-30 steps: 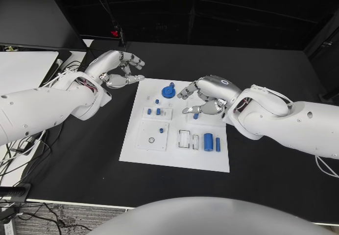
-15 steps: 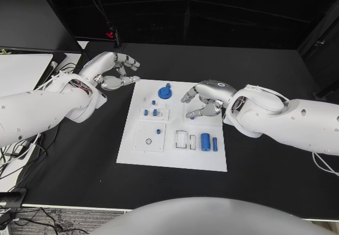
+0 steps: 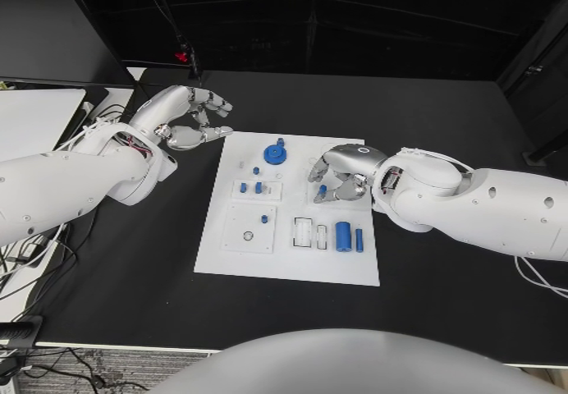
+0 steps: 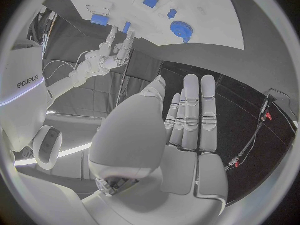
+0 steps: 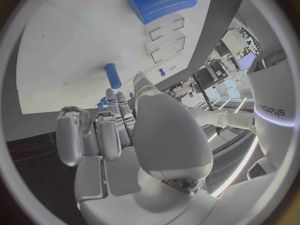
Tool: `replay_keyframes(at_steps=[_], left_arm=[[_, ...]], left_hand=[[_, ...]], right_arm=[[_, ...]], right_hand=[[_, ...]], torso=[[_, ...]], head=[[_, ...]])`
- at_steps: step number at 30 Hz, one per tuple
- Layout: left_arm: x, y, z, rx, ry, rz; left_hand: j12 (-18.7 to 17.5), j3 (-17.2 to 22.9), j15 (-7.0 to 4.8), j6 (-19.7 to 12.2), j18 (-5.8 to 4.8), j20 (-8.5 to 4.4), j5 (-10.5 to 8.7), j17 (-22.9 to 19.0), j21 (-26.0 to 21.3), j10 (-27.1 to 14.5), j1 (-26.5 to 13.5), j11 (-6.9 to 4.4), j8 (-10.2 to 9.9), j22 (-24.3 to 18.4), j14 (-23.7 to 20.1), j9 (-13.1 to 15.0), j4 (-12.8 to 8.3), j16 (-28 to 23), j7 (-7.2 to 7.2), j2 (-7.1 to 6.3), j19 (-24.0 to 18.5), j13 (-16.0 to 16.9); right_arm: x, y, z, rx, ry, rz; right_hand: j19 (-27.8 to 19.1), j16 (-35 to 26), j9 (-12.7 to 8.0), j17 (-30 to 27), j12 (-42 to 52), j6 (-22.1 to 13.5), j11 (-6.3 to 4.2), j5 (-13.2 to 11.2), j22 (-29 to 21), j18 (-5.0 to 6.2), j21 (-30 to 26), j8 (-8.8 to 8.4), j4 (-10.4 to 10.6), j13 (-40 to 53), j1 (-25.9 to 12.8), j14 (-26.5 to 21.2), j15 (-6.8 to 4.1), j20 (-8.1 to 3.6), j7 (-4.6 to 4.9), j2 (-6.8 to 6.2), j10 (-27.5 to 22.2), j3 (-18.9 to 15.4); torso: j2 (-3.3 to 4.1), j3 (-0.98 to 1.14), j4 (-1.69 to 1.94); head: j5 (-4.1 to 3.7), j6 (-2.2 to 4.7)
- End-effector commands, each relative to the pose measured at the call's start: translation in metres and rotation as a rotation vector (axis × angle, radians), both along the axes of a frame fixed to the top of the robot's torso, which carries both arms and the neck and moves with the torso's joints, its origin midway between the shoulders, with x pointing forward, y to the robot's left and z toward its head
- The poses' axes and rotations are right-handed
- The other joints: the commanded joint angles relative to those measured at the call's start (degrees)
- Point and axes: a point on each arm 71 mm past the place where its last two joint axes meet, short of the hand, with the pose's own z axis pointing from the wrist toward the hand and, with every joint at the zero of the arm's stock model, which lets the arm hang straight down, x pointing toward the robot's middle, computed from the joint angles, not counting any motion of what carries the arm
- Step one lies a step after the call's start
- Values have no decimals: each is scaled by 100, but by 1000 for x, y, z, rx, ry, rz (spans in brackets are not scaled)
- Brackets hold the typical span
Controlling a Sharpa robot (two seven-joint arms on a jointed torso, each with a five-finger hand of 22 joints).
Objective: Assemble the parts on the task board
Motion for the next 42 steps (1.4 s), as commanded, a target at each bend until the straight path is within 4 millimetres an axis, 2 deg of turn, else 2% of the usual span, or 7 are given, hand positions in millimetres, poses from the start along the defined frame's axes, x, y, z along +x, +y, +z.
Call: replay_keyframes(at_steps=[1,8,11,13,22,37,42], left_arm=[[0,0,2,-5,-7,-9],[-1,2,1,-3,-2,-4],[0,3,1,-3,-1,-1],[0,4,1,-3,0,1],[-1,7,1,-2,1,9],[0,8,1,-1,2,10],[0,8,1,-1,2,10]], left_hand=[[33,-29,-6,-31,99,-16,29,-9,-24,-12,-21,9,-38,-5,35,-5,-2,-22,22,19,40,-8],[33,-29,-6,-33,100,-16,30,-10,-26,-13,-22,8,-39,-5,36,-5,-3,-23,22,22,41,-8],[33,-29,-6,-32,100,-16,30,-10,-26,-12,-22,8,-39,-5,36,-5,-3,-23,22,23,41,-8],[37,-26,-7,-27,100,-16,33,-12,-32,-8,-23,7,-35,-6,39,-3,-5,-24,20,36,46,-7],[50,-26,-9,3,100,-16,35,-17,-46,10,-29,1,-21,-9,45,3,-6,-27,12,55,57,-5],[54,-27,-10,12,101,-17,35,-18,-50,16,-30,-1,-16,-10,47,5,-7,-28,9,58,60,-4],[54,-27,-10,12,101,-17,35,-18,-50,16,-30,-1,-16,-10,47,5,-7,-28,9,58,60,-4]], right_arm=[[0,0,-1,-48,-1,-18],[1,1,-2,-70,6,-54],[1,1,-3,-80,8,-63],[1,2,-3,-91,9,-68],[1,4,-4,-116,12,-74],[2,7,-6,-136,17,-82],[2,8,-6,-158,1,-78]], right_hand=[[145,-2,11,209,36,73,-6,-22,1045,-11,8,27,-5,4,60,338,-14,7,1,2,43,44],[148,14,14,261,125,170,-36,-22,1047,-12,12,62,-44,-6,213,350,-39,-18,-32,146,109,169],[156,23,25,292,205,298,-81,-23,1054,-14,21,112,-40,-6,261,357,-70,-41,-81,210,236,218],[152,27,36,303,273,406,-127,-23,1051,-11,16,155,-29,-2,285,360,-104,-65,-129,246,381,248],[145,21,32,289,312,595,-221,-23,1042,-7,3,199,3,-47,339,360,-191,-151,-221,264,624,314],[134,21,14,303,303,659,-275,-24,1031,-2,-16,186,3,-57,394,364,-238,-201,-262,268,812,379],[146,44,52,402,353,899,-385,-28,1044,-7,0,286,-56,-49,587,385,-319,-261,-371,332,1119,512]], torso=[[2,4,1],[-10,0,-14],[-7,-1,19],[-7,1,15],[-9,1,8],[-9,0,4],[-7,0,0]], head=[[18,-22],[1,-22],[-49,-22],[-64,-22],[-82,-9],[-124,8],[-125,8]])
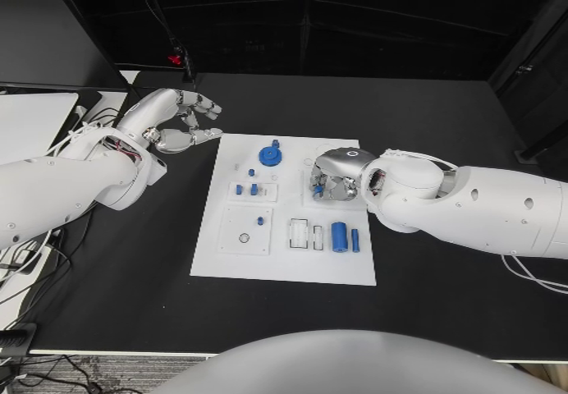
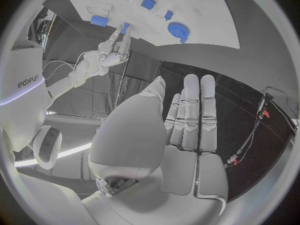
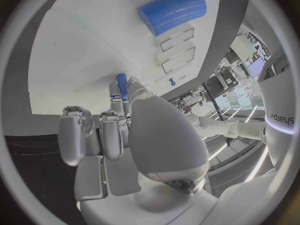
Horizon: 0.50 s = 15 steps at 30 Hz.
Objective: Assemble the parts on the task board
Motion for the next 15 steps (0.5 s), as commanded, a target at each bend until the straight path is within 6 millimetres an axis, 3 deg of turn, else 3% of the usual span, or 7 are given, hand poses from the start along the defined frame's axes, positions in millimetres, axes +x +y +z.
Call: replay_keyframes(at_steps=[1,7,15], left_arm=[[0,-1,1,-4,0,-4],[0,-1,1,-4,1,-5],[0,0,1,-4,0,-4]], left_hand=[[32,-27,-10,12,101,4,35,-5,-27,15,-7,0,-16,-5,47,4,-7,-28,9,36,39,-4],[32,-27,-10,12,101,4,35,-5,-27,15,-7,0,-16,-5,47,4,-7,-28,9,36,39,-4],[37,-28,-12,22,102,3,38,-8,-35,22,-5,-3,-13,-6,50,5,-8,-30,6,39,44,-4]], right_arm=[[0,1,0,-37,-17,3],[1,2,3,-20,-45,7],[0,0,8,40,-102,18]], right_hand=[[134,42,36,420,28,164,-53,-28,1047,-8,1,77,-9,3,114,394,-73,-77,-52,2,158,74],[143,56,73,483,-28,399,-128,-29,1056,-13,11,173,-8,-12,214,408,-146,-155,-144,39,342,162],[152,62,82,511,-100,469,-148,-29,1064,-17,22,193,-12,-16,261,414,-171,-189,-169,44,396,210]], torso=[[-1,1,3],[0,0,6],[1,2,4]], head=[[-4,-7],[-4,1],[16,23]])
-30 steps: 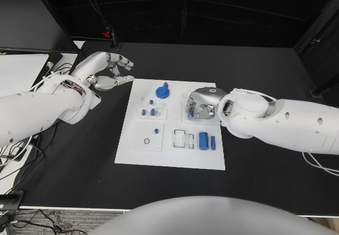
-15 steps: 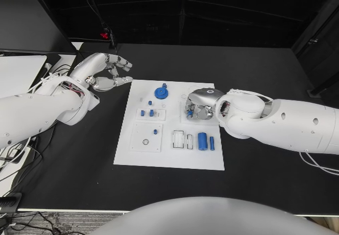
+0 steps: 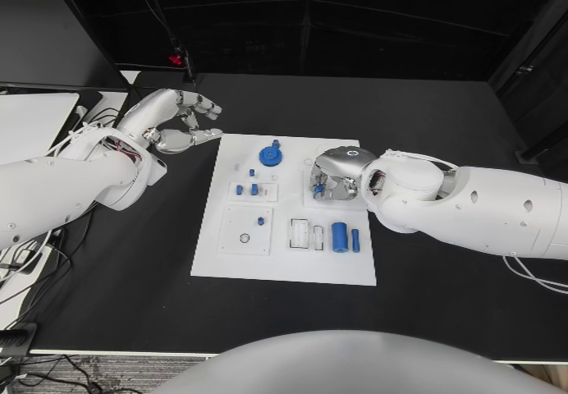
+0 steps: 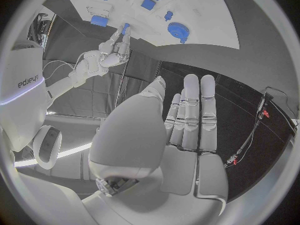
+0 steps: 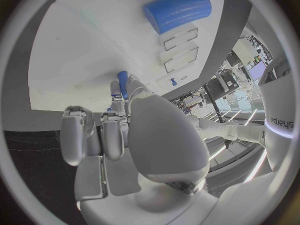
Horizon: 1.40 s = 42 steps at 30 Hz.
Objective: Assemble the parts on the task board
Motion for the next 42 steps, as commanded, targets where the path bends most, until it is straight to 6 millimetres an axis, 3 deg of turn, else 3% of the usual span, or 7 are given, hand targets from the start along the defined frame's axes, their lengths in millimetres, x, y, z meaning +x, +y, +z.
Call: replay_keyframes(at_steps=[1,12,18,23,31,36,42], left_arm=[[0,0,1,-4,0,-4],[1,1,1,-2,-1,0],[2,0,1,-1,0,-2],[2,-3,0,-1,1,-7],[2,-3,1,-2,1,-9],[2,-4,1,-2,1,-11],[2,-5,1,-3,1,-14]], left_hand=[[37,-28,9,22,102,3,38,-8,-35,22,-6,-3,-12,-6,29,5,-8,-30,6,40,45,-4],[38,-28,8,26,102,3,40,-9,-38,24,-4,-4,-11,-7,30,5,-9,-30,5,41,47,-4],[38,-28,8,26,102,3,40,-9,-38,24,-4,-4,-11,-7,30,5,-9,-30,5,41,47,-4],[38,-28,8,26,102,3,40,-9,-38,24,-4,-4,-11,-7,30,5,-9,-30,5,41,47,-4],[38,-28,8,26,102,3,40,-9,-38,24,-4,-4,-11,-7,30,5,-9,-30,5,41,47,-4],[38,-28,8,26,102,3,40,-9,-38,24,-4,-4,-11,-7,30,5,-9,-30,5,41,47,-4],[38,-28,8,26,102,3,40,-9,-38,24,-4,-4,-11,-7,30,5,-9,-30,5,41,47,-4]], right_arm=[[0,0,8,54,-72,16],[-16,-4,31,184,-150,83],[-21,13,44,252,-191,172],[-24,35,47,280,-181,235],[-29,76,44,297,-125,345],[-32,100,37,269,-96,415],[-36,116,25,214,-60,456]], right_hand=[[147,20,42,516,-48,38,2,8,1065,-18,22,18,11,5,101,420,-55,-43,0,28,35,44],[151,18,34,512,-117,34,11,8,1068,-20,25,0,62,4,58,419,-57,-54,6,1,50,44],[188,21,32,521,-142,39,8,9,1106,-37,78,-5,62,4,62,422,-58,-57,4,-24,60,46],[190,25,31,538,-160,45,5,10,1108,-38,80,-8,60,5,77,426,-60,-59,2,-22,71,61],[188,29,28,550,-196,51,6,11,1105,-37,76,-16,56,5,102,428,-62,-62,4,-11,87,90],[184,31,26,557,-224,52,8,12,1102,-35,70,-24,44,4,125,430,-61,-62,8,-11,91,109],[179,32,24,563,-241,52,12,12,1096,-32,62,-29,38,4,134,431,-59,-62,12,-13,92,117]], torso=[[0,2,-4],[-8,-4,-6],[2,-5,1],[6,-3,13],[9,-1,17],[-3,-5,18],[8,-5,13]], head=[[24,10],[132,10],[280,2],[497,-17],[927,-48],[1085,-48],[1133,-48]])
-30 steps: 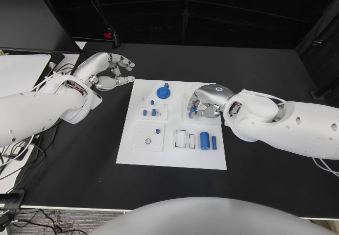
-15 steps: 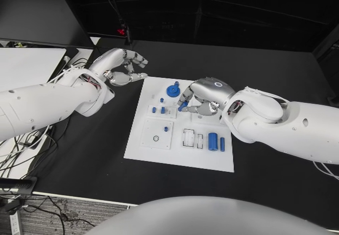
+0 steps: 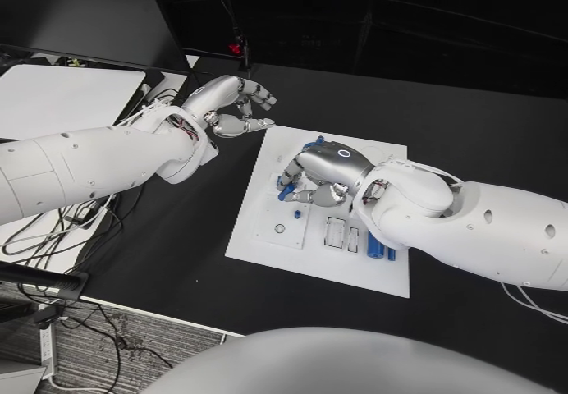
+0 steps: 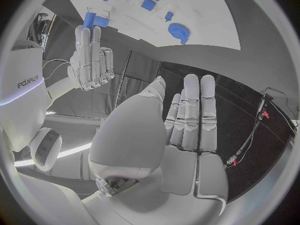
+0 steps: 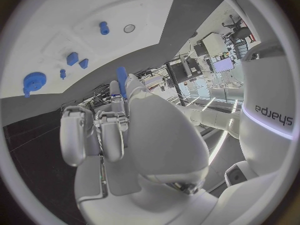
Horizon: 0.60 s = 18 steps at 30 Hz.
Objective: Assemble the parts on the task board
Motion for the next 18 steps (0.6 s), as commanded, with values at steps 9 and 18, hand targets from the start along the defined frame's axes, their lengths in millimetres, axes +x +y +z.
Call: replay_keyframes(at_steps=[9,18], left_arm=[[0,-3,1,-5,-1,-13],[0,-3,1,-5,-1,-11]], left_hand=[[39,-28,8,26,102,3,16,-10,-38,24,-5,-4,-11,-7,30,5,-9,-30,5,42,47,-4],[42,-34,7,32,102,2,19,-12,-46,27,-10,-5,-10,-8,32,5,-7,-33,4,40,53,-5]], right_arm=[[-5,15,-22,-176,19,79],[-8,22,-33,-245,35,93]], right_hand=[[191,33,-14,563,-60,37,9,23,1089,-28,1,23,0,4,67,410,-34,-41,6,23,17,54],[185,35,-17,570,-82,31,13,23,1084,-26,-7,14,-5,4,74,412,-30,-38,11,26,14,65]], torso=[[-8,-3,-24],[-11,3,-26]], head=[[83,0],[70,0]])
